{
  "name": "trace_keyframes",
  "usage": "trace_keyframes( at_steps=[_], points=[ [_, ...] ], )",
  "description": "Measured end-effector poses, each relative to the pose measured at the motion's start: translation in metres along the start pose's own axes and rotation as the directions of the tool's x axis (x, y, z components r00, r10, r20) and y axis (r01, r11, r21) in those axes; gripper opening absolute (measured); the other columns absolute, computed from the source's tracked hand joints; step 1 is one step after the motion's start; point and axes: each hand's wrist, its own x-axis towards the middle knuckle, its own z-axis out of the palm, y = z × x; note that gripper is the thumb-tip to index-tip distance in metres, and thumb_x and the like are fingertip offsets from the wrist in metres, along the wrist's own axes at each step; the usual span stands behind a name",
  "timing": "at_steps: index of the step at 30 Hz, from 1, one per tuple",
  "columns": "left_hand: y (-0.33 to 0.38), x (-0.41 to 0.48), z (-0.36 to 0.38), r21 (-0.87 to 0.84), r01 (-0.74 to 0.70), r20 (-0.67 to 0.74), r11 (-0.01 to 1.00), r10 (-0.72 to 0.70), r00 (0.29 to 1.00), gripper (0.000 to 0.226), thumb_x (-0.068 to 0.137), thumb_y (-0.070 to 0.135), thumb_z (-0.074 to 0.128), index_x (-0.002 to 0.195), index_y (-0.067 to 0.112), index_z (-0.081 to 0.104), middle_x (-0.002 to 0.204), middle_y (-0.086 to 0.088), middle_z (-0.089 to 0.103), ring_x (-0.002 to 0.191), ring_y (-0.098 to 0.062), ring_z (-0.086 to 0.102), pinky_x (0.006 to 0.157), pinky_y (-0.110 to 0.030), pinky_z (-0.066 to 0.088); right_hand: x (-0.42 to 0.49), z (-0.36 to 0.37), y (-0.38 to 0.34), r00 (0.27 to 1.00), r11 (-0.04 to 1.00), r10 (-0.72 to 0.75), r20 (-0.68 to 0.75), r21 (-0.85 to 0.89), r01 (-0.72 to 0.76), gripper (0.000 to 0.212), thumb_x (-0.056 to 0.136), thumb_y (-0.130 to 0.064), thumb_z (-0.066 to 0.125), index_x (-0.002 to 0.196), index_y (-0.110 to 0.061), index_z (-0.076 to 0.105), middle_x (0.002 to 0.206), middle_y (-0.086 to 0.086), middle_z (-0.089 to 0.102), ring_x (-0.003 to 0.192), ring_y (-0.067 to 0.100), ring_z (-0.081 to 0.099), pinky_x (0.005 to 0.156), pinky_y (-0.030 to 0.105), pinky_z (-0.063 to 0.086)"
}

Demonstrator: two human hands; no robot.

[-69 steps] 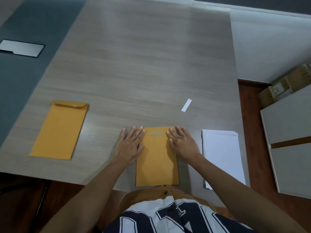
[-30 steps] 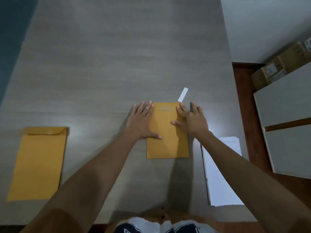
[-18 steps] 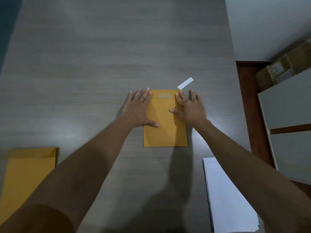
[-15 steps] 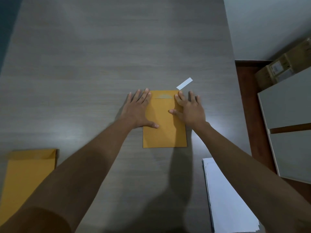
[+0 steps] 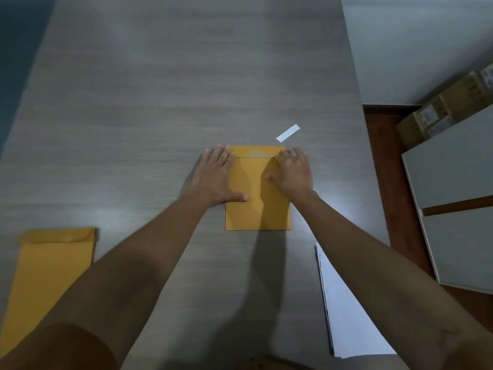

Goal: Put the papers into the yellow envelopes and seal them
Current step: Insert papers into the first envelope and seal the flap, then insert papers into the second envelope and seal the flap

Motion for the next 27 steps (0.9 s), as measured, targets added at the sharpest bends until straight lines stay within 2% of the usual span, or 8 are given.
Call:
trace_keyframes(
  at_steps=[5,10,17,20,23,25,27],
  points=[
    [-0.007,-0.03,-0.007,-0.009,0.04,-0.01,0.999,-0.04,0.999,0.13,0.065,0.091,0.044,0.155,0.01,-0.001,0.164,-0.006,-0.006,0.15,-0.023,-0.012,0.121,-0.046,-0.005,-0.021,-0.008,-0.018,1.0,0.999,-0.001,-0.025,0.035,0.002,0.052,0.09,-0.042,0.065,0.132,-0.012,0.057,0.142,0.006,0.052,0.142,0.028,0.028,0.116,0.037,0.023],
    [-0.022,-0.087,-0.004,-0.006,0.138,-0.017,0.99,-0.138,0.99,0.128,0.064,0.092,0.043,0.156,0.011,0.005,0.164,-0.006,-0.003,0.151,-0.023,-0.008,0.121,-0.046,-0.003,-0.057,-0.008,-0.054,0.994,0.996,-0.093,-0.058,0.008,0.094,0.046,0.09,-0.043,0.063,0.127,-0.016,0.061,0.136,0.002,0.058,0.135,0.027,0.036,0.108,0.038,0.03],
    [-0.058,-0.186,0.033,-0.142,0.325,0.006,0.935,-0.327,0.945,0.127,0.065,0.09,0.047,0.155,0.009,0.01,0.164,-0.009,0.003,0.151,-0.025,-0.002,0.122,-0.045,-0.001,-0.115,0.014,-0.125,0.976,0.976,-0.216,-0.007,-0.006,0.216,0.043,0.089,-0.043,0.059,0.122,-0.015,0.064,0.129,0.004,0.061,0.128,0.028,0.041,0.102,0.041,0.036],
    [-0.077,-0.234,0.052,-0.2,0.434,0.003,0.879,-0.442,0.897,0.114,0.072,0.084,0.048,0.153,0.008,0.022,0.16,-0.012,0.02,0.149,-0.027,0.012,0.121,-0.041,0.013,-0.14,0.031,-0.163,0.965,0.966,-0.254,0.064,-0.026,0.256,0.049,0.091,-0.046,0.055,0.125,-0.011,0.061,0.131,0.007,0.059,0.129,0.029,0.04,0.103,0.041,0.035],
    [-0.1,-0.28,0.072,-0.296,0.553,-0.023,0.779,-0.585,0.811,0.079,0.084,0.064,0.055,0.141,0.01,0.044,0.145,-0.013,0.039,0.137,-0.03,0.031,0.11,-0.039,0.032,-0.165,0.048,-0.201,0.943,0.952,-0.303,0.138,-0.005,0.306,0.047,0.093,-0.044,0.054,0.127,-0.012,0.06,0.133,0.01,0.057,0.129,0.029,0.041,0.105,0.04,0.033],
    [-0.118,-0.31,0.085,-0.341,0.634,-0.018,0.694,-0.679,0.734,0.067,0.086,0.057,0.055,0.135,0.011,0.05,0.136,-0.013,0.042,0.128,-0.031,0.038,0.102,-0.041,0.04,-0.18,0.06,-0.227,0.921,0.936,-0.35,0.173,0.016,0.353,0.046,0.093,-0.042,0.054,0.128,-0.013,0.06,0.133,0.011,0.056,0.129,0.029,0.041,0.105,0.039,0.032],
    [-0.137,-0.337,0.098,-0.364,0.689,0.008,0.626,-0.738,0.675,0.064,0.088,0.054,0.055,0.135,0.01,0.05,0.135,-0.013,0.042,0.127,-0.031,0.04,0.099,-0.043,0.042,-0.195,0.071,-0.251,0.895,0.918,-0.391,0.212,0.026,0.395,0.046,0.093,-0.042,0.053,0.129,-0.014,0.058,0.135,0.011,0.056,0.13,0.029,0.041,0.107,0.038,0.032]
  ],
)
